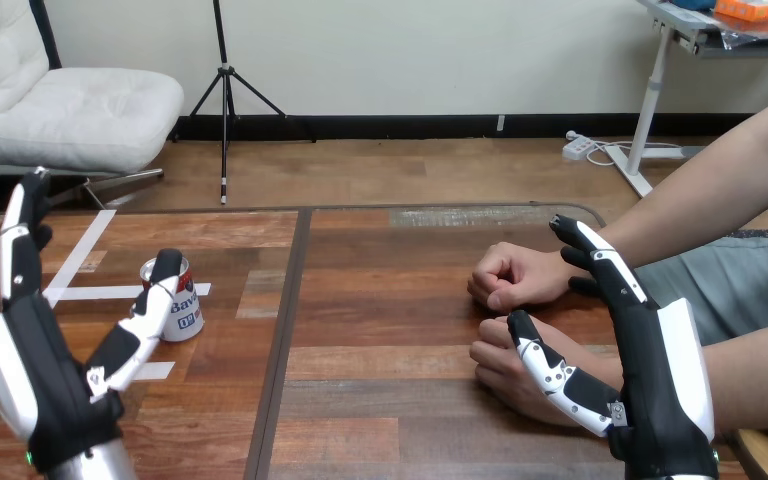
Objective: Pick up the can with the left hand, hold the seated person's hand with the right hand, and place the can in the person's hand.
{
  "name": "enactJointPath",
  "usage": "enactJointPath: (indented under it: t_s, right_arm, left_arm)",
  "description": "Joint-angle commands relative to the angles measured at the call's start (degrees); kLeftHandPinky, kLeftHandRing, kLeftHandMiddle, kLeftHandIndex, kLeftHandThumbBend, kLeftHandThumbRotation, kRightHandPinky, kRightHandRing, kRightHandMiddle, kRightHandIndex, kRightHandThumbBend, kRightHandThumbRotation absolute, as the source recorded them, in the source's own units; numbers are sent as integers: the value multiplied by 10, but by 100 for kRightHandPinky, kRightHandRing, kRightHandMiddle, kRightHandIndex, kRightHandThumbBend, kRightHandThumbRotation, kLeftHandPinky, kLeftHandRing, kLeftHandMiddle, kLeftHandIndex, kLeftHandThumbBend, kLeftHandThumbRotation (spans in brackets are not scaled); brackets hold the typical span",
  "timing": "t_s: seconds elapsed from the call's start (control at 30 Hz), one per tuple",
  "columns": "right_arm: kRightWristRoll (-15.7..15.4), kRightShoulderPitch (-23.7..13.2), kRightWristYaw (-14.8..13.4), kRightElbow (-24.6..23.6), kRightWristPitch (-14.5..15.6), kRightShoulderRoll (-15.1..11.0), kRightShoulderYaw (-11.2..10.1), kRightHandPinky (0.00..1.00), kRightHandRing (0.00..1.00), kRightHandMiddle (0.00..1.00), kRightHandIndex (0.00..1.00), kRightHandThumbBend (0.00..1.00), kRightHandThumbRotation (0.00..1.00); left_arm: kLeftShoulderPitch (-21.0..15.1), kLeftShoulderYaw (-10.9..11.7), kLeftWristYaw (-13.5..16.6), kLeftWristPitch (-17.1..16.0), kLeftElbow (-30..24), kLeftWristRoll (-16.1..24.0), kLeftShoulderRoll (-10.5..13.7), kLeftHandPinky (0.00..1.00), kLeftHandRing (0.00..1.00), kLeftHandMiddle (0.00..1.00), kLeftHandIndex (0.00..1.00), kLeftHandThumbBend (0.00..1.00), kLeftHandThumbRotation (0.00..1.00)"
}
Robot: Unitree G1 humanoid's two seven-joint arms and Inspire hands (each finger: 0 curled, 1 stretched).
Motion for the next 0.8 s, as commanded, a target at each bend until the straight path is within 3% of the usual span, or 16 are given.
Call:
enactJointPath:
  t_s: [0.0,0.23,0.53,0.77]
  right_arm:
    - [2,-37,-1,-11,-8,5,1,79,86,88,87,43,0]
    - [-1,-37,-3,-11,-9,5,2,79,86,89,87,43,0]
    - [0,-35,-2,-13,-7,5,3,79,86,88,87,43,0]
    - [1,-33,-1,-16,-4,6,3,80,86,89,87,43,0]
  left_arm:
    - [-54,-8,-4,24,28,-1,26,78,84,86,85,66,18]
    - [-88,-19,-9,65,67,-3,44,75,82,84,84,69,19]
    - [-134,-30,-30,81,131,-26,61,73,78,81,82,75,14]
    - [-162,-44,-37,111,170,-25,72,73,79,82,82,79,17]
